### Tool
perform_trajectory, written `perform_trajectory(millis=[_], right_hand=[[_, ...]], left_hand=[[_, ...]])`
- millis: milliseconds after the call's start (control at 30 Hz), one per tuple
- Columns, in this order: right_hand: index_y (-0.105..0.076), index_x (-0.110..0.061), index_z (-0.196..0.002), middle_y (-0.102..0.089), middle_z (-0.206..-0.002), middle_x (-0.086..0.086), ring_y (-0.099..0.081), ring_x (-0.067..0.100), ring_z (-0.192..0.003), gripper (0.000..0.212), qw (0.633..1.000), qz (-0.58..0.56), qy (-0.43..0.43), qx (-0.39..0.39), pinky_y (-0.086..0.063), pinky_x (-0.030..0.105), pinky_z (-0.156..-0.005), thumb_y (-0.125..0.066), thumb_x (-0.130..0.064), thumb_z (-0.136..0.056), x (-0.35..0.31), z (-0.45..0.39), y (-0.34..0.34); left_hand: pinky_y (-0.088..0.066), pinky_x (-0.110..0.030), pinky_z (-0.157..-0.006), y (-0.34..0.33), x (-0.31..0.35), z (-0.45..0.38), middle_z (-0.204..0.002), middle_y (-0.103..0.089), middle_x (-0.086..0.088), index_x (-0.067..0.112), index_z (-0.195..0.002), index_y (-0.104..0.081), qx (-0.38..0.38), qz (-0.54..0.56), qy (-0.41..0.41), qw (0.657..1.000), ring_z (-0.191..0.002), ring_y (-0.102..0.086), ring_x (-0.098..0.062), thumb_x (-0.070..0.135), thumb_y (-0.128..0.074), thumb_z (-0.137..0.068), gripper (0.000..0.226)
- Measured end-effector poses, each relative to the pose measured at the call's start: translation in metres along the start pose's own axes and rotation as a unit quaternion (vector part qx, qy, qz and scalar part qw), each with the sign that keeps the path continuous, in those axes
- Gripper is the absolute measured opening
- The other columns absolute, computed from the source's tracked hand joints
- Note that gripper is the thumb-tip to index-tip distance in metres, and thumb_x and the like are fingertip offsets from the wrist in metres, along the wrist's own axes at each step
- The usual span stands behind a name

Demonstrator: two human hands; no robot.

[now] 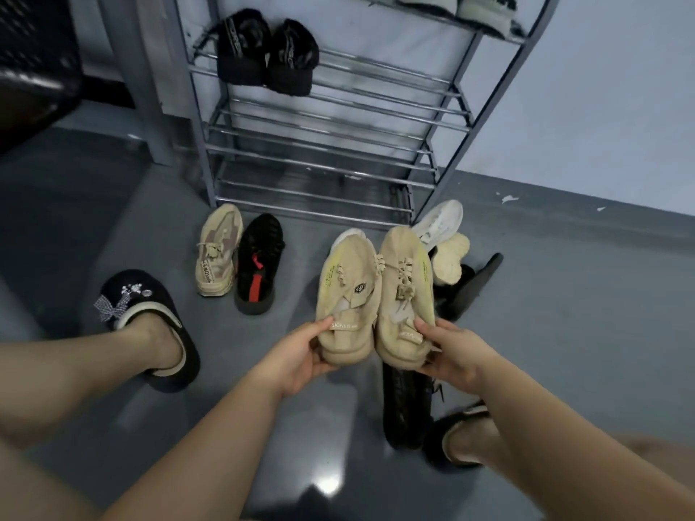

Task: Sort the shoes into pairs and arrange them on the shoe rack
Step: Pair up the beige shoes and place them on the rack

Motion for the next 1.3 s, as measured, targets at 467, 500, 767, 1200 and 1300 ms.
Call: perform_trajectory(millis=[467,500,767,1200,1300], right_hand=[[-0.063,-0.011,-0.108,-0.067,-0.099,0.008,-0.064,0.024,-0.087,0.019,0.991,0.042,0.126,-0.019,-0.056,0.033,-0.055,-0.059,-0.020,-0.092,-0.158,0.038,-0.009],[-0.063,-0.011,-0.107,-0.067,-0.098,0.008,-0.063,0.023,-0.085,0.018,0.991,0.035,0.128,-0.025,-0.055,0.031,-0.052,-0.059,-0.020,-0.092,-0.161,0.036,-0.014],[-0.063,-0.013,-0.090,-0.065,-0.081,0.004,-0.060,0.018,-0.074,0.013,0.989,0.021,0.127,-0.067,-0.053,0.033,-0.060,-0.055,-0.022,-0.094,-0.179,0.015,-0.047],[-0.058,-0.010,-0.115,-0.065,-0.089,0.007,-0.061,0.022,-0.076,0.030,0.981,-0.023,0.191,0.007,-0.052,0.035,-0.062,-0.063,-0.026,-0.090,-0.243,-0.029,-0.024],[-0.056,-0.011,-0.118,-0.064,-0.097,0.008,-0.061,0.022,-0.079,0.036,0.978,-0.037,0.205,0.031,-0.052,0.035,-0.062,-0.065,-0.029,-0.088,-0.255,-0.042,-0.023]], left_hand=[[-0.058,-0.033,-0.070,-0.081,0.146,0.027,-0.098,-0.071,-0.006,0.014,-0.107,-0.062,-0.034,-0.034,-0.099,0.994,-0.088,-0.066,-0.021,0.028,-0.051,-0.094,0.022],[-0.059,-0.031,-0.067,-0.080,0.153,0.030,-0.103,-0.070,-0.007,0.014,-0.111,-0.061,-0.029,-0.046,-0.099,0.994,-0.090,-0.066,-0.021,0.028,-0.050,-0.094,0.024],[-0.061,-0.035,-0.065,-0.063,0.208,0.043,-0.119,-0.064,-0.011,0.007,-0.121,-0.057,0.015,-0.120,-0.094,0.988,-0.096,-0.065,-0.024,0.023,-0.052,-0.094,0.031],[-0.055,-0.036,-0.071,-0.103,0.259,-0.025,-0.110,-0.064,-0.007,0.011,-0.123,-0.055,0.004,-0.107,-0.103,0.989,-0.091,-0.064,-0.022,0.028,-0.049,-0.096,0.032],[-0.054,-0.035,-0.070,-0.105,0.269,-0.039,-0.114,-0.064,-0.008,0.011,-0.124,-0.054,0.008,-0.097,-0.093,0.991,-0.091,-0.064,-0.022,0.029,-0.048,-0.096,0.034]])
Point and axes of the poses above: each hand's wrist, its own z-axis away from the middle knuckle, its own y-axis out of the back of the hand, x = y × z, the point moved 9 cm from there along -z, towards the middle knuckle
